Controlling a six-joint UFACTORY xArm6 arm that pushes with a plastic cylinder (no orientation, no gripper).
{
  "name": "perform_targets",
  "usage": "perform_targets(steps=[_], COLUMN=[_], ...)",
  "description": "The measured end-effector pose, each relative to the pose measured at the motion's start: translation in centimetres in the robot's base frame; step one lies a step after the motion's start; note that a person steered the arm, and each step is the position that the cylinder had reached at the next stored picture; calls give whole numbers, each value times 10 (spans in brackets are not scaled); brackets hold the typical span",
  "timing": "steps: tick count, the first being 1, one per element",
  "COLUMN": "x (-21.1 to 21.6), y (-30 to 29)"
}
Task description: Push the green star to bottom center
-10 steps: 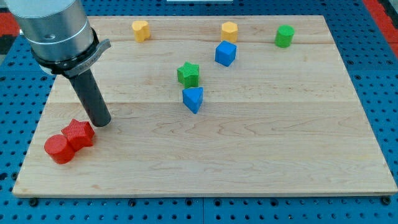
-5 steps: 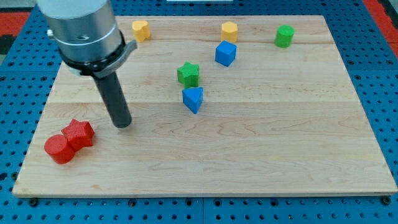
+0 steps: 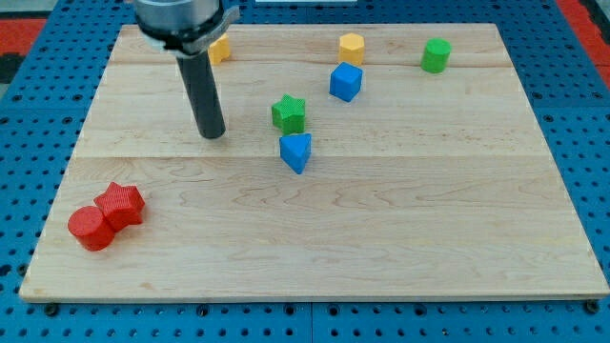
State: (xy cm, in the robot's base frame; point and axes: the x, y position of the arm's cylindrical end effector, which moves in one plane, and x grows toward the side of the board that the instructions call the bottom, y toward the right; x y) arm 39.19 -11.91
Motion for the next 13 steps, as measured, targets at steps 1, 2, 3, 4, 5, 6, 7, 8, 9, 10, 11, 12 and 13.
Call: perform_targets(steps=[1,2,3,4,5,6,7,8,9,10,11,12,13], x=[-16,-30,-39,0,22,25,56,61,69,99,110,124,121], y=[26,45,70,119,145,155,158,157,195,183,230,212,130])
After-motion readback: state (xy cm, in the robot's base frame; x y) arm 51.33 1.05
